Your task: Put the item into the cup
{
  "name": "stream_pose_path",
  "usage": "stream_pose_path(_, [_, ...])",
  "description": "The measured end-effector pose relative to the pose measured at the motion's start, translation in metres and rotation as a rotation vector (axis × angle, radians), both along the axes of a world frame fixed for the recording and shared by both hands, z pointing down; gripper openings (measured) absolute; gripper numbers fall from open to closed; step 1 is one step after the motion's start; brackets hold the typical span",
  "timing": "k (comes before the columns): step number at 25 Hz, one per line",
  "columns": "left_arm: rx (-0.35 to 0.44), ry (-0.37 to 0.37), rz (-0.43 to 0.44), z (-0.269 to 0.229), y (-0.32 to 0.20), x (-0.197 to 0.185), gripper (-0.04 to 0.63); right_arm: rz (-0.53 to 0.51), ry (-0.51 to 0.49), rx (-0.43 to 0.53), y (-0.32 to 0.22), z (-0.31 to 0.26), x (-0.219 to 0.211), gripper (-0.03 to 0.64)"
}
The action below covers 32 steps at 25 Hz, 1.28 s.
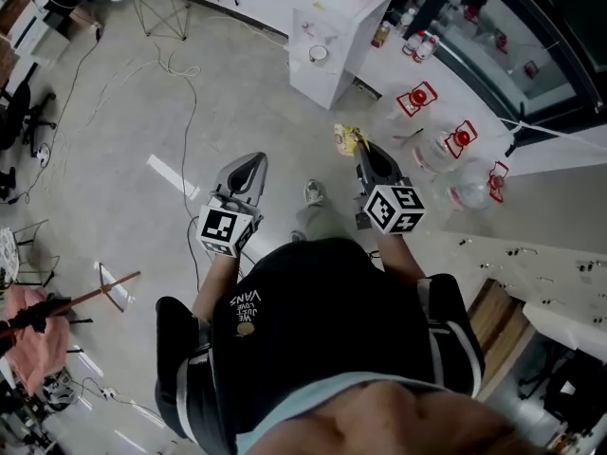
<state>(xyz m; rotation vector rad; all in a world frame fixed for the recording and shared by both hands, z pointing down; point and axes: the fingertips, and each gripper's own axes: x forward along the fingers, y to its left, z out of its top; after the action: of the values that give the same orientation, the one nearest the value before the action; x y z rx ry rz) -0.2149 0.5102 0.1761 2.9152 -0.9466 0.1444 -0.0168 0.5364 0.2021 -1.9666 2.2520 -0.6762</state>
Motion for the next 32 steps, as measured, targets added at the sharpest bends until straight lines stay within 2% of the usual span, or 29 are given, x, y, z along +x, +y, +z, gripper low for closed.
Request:
stream_pose_path(11, [0.005,-0.022,-0.044,0.004,-0.116,0.055,0.018,-0.030,0.015,-0.030,-0.115,0.017,0.060,0.046])
stream_pose_path(22, [-0.001,-0.020,-0.075,0.017,-0.217,0.126,0.018,-0.136,0.035,-0.049,-0.221,0.029,0.107,0.046])
stream_pose_path(29, [-0.029,-0.022,-0.067,0.028,-0.259,0.135,0.018,-0.123,0.017,-0.061,-0.258,0.037,0.113,0.046])
stream_pose_path(32, [-0.037,-0.021,-0.036,0.031,-0.282,0.138,0.018,-0.097,0.011,-0.064,-0.277,0.038,0.113,0.046])
